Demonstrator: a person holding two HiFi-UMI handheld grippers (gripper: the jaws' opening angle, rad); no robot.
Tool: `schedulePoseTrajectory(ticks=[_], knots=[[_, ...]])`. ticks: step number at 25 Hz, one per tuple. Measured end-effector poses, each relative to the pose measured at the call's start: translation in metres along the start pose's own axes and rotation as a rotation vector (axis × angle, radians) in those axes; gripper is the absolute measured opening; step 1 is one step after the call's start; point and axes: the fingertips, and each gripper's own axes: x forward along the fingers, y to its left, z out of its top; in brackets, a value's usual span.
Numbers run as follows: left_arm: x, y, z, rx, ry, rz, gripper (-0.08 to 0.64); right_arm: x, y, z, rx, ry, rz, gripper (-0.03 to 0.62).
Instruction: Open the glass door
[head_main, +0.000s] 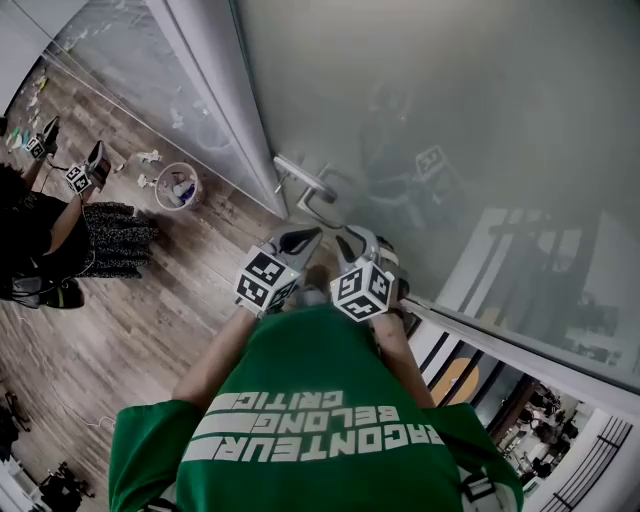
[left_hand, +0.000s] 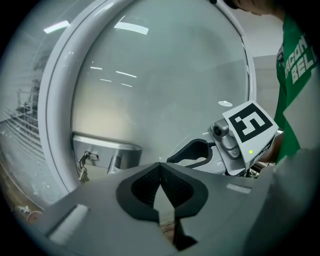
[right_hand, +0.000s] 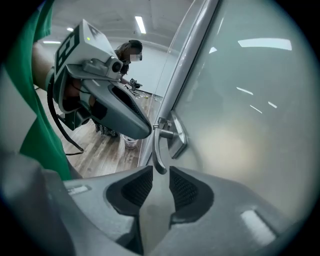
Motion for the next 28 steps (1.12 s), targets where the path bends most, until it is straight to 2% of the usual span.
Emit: schedulePoseTrajectory(ticks=[6,10,18,28], knots=[[0.017,0.006,-0.008,0.03,0.046,0.013,0.015,0.014,0.002,-0.001,-0.07,0.048,-0.018,0.087],[0.028,0.008,-0.01,0.03,0.075,0.006,0.017,0.021,-0.001,-0.001,-0.087,0.064,-0.012,0.063],[0.037,0.012,-0.018,-0.008,0.141,0.002,0.015,0.024,-0.002,-0.002,-0.047,0.073,0.037,0.058],[0.037,0.011,-0.018,-0.048,0.13,-0.025,0.015,0.029,-0.002,-0.002,-0.018,0.058,0.039,0.063]])
